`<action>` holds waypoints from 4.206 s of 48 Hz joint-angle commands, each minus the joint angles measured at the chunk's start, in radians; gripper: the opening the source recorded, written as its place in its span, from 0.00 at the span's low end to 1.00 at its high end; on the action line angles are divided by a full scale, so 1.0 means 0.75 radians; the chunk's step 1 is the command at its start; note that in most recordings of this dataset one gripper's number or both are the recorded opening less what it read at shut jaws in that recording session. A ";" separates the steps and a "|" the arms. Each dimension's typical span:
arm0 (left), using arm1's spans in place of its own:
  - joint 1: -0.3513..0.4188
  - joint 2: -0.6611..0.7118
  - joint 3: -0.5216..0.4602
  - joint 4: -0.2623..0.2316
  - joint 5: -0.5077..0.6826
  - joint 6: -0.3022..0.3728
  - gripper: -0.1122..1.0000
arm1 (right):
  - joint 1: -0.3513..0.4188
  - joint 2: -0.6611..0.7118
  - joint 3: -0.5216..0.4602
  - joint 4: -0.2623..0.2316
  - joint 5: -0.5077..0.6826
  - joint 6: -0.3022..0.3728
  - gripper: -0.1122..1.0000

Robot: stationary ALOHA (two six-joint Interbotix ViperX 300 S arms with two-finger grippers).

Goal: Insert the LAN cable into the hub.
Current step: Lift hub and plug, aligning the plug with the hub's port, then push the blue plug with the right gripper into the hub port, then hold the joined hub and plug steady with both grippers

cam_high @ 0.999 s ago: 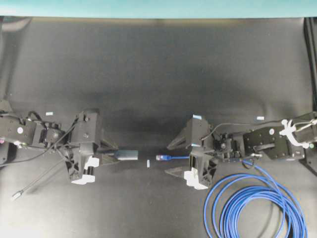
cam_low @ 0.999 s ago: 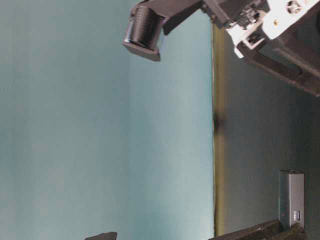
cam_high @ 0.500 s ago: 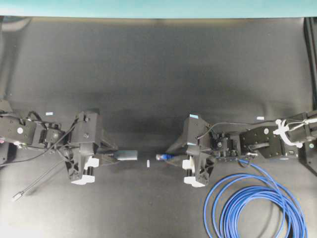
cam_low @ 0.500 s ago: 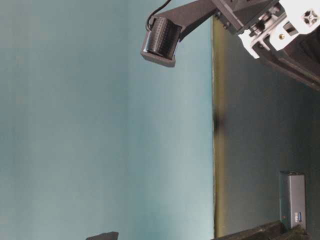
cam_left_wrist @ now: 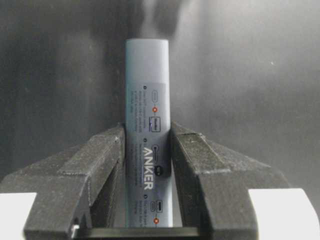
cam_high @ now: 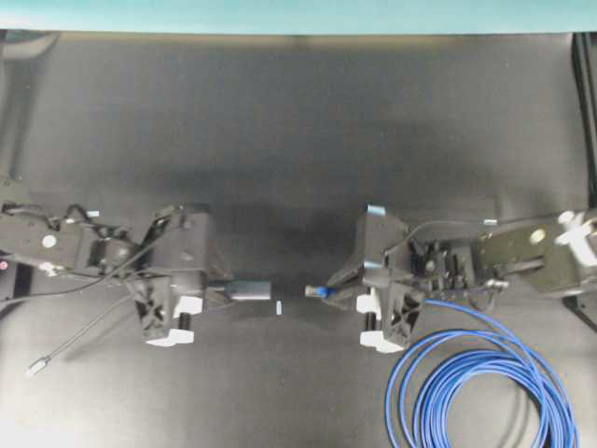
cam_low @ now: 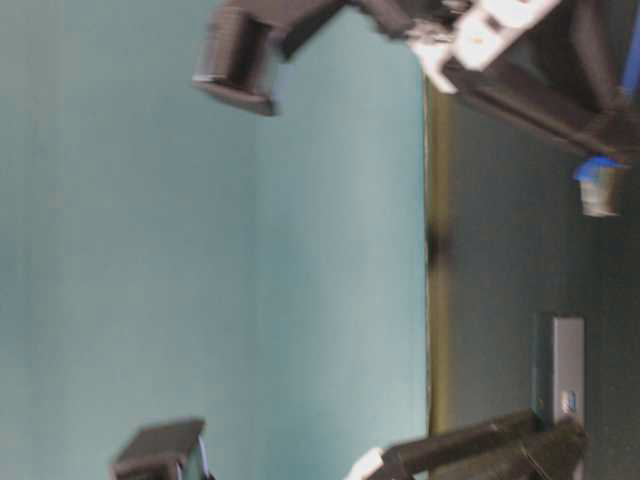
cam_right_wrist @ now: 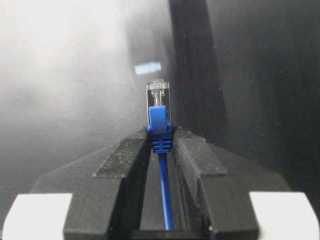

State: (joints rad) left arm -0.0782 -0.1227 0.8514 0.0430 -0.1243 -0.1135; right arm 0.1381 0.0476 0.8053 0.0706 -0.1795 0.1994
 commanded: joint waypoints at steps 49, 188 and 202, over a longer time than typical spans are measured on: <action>0.041 0.043 -0.133 0.004 0.112 0.065 0.35 | -0.006 0.035 -0.184 -0.016 0.184 -0.020 0.22; 0.027 0.168 -0.276 0.006 0.215 0.205 0.35 | -0.037 0.092 -0.235 -0.041 0.121 0.010 0.22; 0.031 0.164 -0.266 0.004 0.215 0.205 0.35 | -0.037 0.078 -0.186 -0.041 0.102 0.004 0.22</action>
State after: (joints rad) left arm -0.0522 0.0184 0.6565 0.0430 0.0491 0.0383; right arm 0.1197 0.1227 0.6688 0.0414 -0.0828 0.1994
